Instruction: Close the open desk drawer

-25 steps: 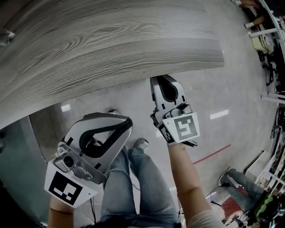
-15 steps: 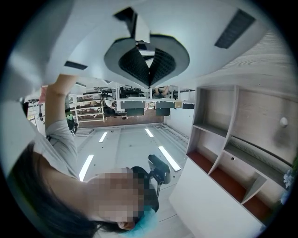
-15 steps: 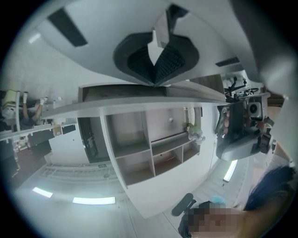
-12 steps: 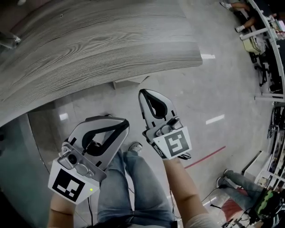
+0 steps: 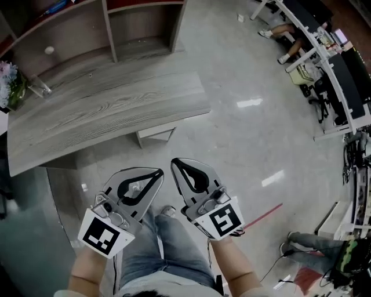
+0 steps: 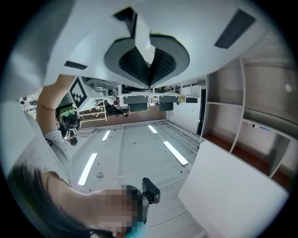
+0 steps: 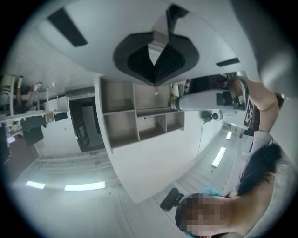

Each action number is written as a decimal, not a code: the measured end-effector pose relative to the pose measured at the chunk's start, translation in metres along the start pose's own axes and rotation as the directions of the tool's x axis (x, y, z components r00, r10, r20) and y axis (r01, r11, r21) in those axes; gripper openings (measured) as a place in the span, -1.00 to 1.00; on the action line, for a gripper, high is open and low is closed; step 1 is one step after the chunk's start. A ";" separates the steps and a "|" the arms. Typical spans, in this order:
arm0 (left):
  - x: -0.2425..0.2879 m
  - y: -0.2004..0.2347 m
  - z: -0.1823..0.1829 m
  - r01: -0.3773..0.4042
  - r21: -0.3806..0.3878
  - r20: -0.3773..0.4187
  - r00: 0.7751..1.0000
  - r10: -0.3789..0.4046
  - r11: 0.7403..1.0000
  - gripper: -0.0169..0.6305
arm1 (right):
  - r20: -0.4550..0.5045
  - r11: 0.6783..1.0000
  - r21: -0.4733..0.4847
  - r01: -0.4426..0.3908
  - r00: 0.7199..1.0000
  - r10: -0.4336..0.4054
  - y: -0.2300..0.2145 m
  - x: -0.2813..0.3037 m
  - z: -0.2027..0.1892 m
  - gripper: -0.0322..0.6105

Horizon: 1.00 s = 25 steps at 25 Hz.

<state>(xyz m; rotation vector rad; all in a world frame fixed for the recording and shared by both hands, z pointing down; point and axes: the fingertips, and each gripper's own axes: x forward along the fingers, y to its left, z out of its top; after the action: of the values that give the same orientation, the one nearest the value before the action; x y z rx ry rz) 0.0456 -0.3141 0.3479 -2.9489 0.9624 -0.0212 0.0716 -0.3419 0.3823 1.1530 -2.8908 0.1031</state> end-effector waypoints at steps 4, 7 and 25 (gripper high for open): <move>-0.003 -0.020 0.032 -0.013 0.000 -0.004 1.000 0.013 1.000 -0.91 | 0.021 1.000 -0.019 -0.019 1.000 0.020 0.019 -0.028 0.052 -0.88; -0.004 -0.036 0.054 -0.015 0.005 0.010 1.000 0.015 1.000 -0.91 | 0.044 0.998 -0.046 -0.036 0.998 0.038 0.031 -0.047 0.082 -0.88; -0.007 -0.066 0.095 -0.077 0.032 0.016 0.997 0.076 0.997 -0.91 | 0.098 0.990 -0.121 -0.078 0.991 0.090 0.054 -0.090 0.129 -0.88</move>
<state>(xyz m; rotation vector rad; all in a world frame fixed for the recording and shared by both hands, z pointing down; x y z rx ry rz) 0.0813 -0.2538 0.2555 -2.8761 1.0616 -0.0124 0.0995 -0.2505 0.2461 1.0475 -2.9886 -0.1267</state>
